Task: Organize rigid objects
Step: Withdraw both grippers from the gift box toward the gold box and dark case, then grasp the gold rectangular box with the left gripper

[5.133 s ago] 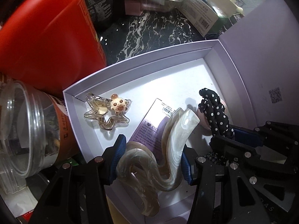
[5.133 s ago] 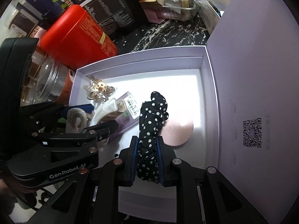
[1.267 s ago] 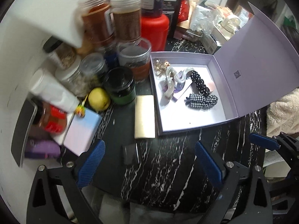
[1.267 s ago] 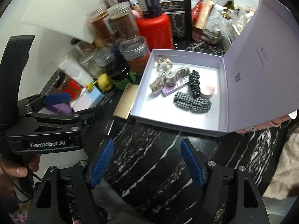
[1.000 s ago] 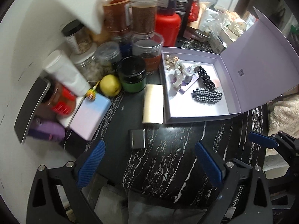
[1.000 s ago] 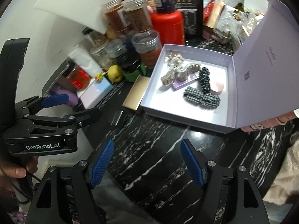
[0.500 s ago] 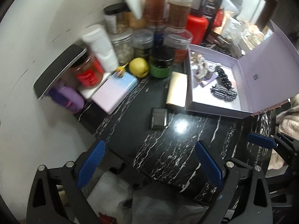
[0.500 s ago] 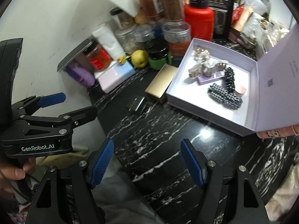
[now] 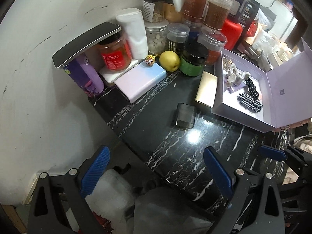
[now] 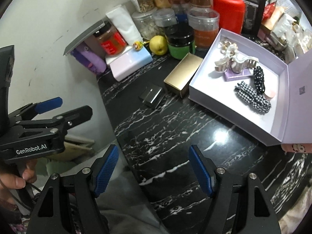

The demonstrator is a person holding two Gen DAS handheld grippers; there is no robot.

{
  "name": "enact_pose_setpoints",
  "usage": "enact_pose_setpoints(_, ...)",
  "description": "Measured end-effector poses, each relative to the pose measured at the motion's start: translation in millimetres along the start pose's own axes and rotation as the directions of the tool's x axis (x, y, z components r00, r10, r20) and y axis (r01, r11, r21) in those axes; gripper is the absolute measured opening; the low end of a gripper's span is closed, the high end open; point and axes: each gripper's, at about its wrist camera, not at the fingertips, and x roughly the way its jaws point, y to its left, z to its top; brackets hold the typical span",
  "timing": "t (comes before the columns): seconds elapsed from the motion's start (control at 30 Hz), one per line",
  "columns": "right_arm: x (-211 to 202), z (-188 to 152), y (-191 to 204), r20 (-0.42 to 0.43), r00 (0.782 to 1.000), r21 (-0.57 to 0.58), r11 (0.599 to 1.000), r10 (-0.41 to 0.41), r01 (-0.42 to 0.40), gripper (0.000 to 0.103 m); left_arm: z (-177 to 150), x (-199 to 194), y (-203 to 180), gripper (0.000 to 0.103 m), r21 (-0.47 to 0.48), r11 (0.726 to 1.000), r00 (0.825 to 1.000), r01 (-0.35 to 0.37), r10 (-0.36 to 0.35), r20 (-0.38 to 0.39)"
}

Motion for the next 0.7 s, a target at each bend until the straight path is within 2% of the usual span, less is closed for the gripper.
enact_pose_setpoints(0.5,31.6,17.9,-30.3,-0.032,0.999,0.093,0.995,-0.03,0.033,0.075,15.8,58.6,-7.6,0.098,0.03,0.999,0.997,0.013,-0.011,-0.077)
enact_pose_setpoints(0.7,38.0,28.2,-40.3,-0.043,0.998,0.146,0.988,-0.037,0.043,0.075,27.2,83.6,-15.0,0.098,0.05,0.995,0.991,0.084,-0.078,-0.109)
